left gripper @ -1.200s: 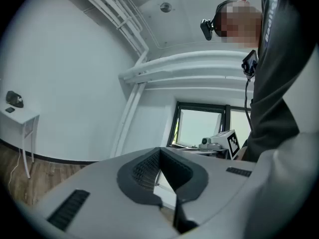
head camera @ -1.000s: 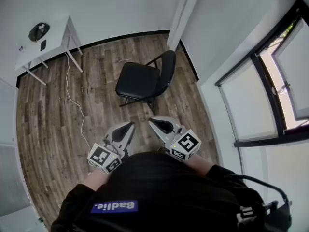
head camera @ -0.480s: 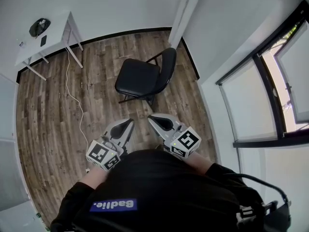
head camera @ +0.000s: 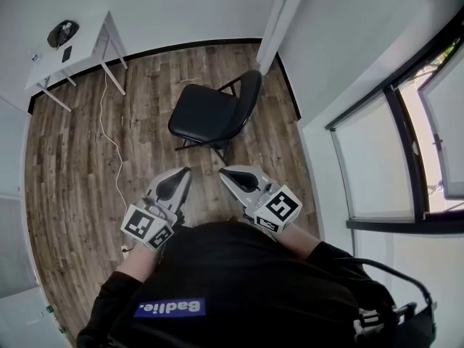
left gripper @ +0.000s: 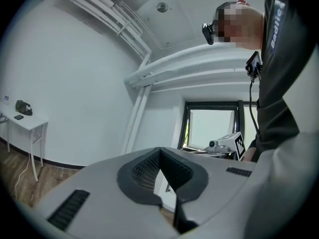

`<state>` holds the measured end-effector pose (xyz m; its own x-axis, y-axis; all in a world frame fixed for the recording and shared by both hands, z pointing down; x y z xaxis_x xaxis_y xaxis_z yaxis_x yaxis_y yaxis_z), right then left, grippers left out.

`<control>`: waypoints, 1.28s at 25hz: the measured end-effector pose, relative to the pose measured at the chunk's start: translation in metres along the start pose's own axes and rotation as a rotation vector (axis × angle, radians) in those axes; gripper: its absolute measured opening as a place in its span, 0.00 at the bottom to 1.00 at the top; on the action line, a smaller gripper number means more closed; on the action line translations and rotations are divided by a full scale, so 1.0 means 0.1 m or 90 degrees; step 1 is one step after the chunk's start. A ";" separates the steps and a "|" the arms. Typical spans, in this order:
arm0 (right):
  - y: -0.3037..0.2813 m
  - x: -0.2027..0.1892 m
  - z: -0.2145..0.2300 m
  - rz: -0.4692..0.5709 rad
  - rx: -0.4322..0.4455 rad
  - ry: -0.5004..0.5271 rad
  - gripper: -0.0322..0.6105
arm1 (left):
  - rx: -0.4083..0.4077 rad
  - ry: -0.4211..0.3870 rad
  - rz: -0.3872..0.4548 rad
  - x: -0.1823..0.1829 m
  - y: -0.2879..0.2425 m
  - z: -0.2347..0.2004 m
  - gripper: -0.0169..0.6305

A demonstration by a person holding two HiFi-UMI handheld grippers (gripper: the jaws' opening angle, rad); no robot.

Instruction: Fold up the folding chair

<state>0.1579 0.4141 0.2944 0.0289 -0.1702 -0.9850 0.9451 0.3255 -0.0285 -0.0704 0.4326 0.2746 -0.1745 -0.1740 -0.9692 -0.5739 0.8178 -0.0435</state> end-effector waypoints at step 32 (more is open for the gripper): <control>-1.87 0.17 1.55 -0.007 -0.130 -0.039 0.05 | -0.118 0.023 -0.056 0.33 -1.33 -2.57 0.02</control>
<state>0.0319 0.2066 0.3094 0.0445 -0.2291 -0.9724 0.8601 0.5039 -0.0794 -0.2055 0.1771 0.3106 -0.1436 -0.2623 -0.9542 -0.7253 0.6839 -0.0789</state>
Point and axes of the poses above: the fingertips, and each gripper's own axes: y backward along the fingers, z to its right, x out of its top, the point moved 10 cm from there along y, backward along the fingers, and after that the axes turned 8 degrees about x, right-handed, at the moved point
